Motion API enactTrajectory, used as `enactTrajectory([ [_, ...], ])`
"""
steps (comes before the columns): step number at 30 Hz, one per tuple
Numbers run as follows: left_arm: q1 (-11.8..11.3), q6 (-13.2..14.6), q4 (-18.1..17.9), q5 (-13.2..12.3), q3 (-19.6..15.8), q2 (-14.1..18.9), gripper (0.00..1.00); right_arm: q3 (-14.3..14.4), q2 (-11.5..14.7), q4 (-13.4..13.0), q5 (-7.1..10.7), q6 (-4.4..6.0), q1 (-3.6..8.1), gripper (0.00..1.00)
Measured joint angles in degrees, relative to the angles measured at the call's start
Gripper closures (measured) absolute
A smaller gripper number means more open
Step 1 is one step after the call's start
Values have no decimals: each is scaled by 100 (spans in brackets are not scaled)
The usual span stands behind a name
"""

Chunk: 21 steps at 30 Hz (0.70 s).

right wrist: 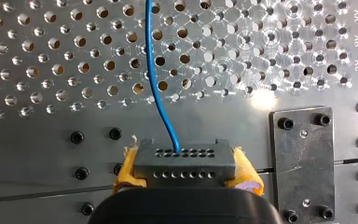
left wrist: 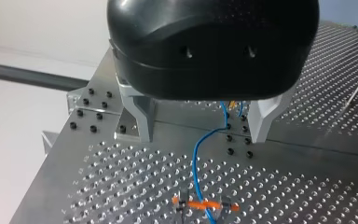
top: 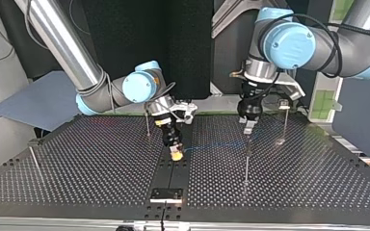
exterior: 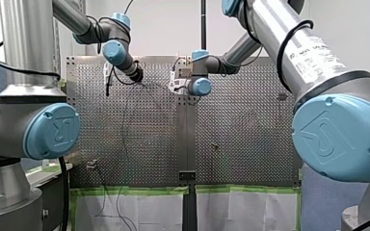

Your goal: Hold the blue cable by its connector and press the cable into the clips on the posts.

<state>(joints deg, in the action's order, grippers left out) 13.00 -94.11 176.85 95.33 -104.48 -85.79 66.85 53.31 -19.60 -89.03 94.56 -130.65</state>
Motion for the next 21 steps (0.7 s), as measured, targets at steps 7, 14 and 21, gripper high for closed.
enactTrajectory([
  [7,180,-8,-154,271,81,-122,0,0,0,-2,-2,1,0,100],
  [14,378,-53,-146,650,435,-488,0,0,0,6,-1,-6,-1,100],
  [21,512,-139,-157,899,837,-788,0,0,-2,2,-1,-7,-8,100],
])
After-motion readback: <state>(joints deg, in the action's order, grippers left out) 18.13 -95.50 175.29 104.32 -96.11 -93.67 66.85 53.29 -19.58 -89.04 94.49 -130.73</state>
